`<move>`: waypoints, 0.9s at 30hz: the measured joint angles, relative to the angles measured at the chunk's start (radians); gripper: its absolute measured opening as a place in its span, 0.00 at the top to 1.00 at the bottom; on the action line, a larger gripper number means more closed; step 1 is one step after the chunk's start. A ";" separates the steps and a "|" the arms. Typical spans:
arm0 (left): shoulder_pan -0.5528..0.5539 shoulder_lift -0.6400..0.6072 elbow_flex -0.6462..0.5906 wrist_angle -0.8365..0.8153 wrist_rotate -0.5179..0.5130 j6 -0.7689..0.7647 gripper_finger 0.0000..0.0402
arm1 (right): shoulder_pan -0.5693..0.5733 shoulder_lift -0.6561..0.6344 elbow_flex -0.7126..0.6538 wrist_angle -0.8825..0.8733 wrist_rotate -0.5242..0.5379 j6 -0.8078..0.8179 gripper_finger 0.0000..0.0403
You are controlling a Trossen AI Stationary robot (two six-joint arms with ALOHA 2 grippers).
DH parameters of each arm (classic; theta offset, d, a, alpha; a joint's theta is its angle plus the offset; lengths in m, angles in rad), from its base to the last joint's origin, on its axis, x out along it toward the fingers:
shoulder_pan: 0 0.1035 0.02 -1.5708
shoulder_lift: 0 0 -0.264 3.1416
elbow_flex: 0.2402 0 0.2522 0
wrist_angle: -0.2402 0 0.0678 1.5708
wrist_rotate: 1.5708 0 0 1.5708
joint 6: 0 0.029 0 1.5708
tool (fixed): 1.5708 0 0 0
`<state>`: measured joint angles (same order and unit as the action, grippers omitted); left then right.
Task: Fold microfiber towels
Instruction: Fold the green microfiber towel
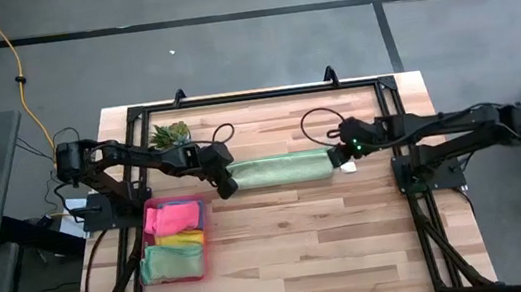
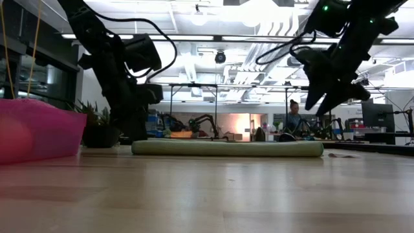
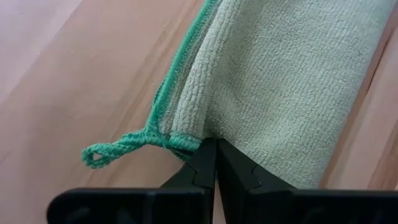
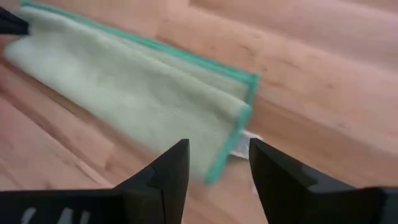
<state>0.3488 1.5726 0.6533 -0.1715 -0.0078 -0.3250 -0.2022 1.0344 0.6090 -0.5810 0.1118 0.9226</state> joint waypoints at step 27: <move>0.005 0.000 0.000 0.008 0.004 0.014 1.00 | -0.125 0.165 -0.121 0.270 -0.222 0.031 0.27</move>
<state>0.3536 1.5723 0.6533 -0.1638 -0.0039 -0.3111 -0.3271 1.1990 0.4885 -0.3105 -0.1103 0.9538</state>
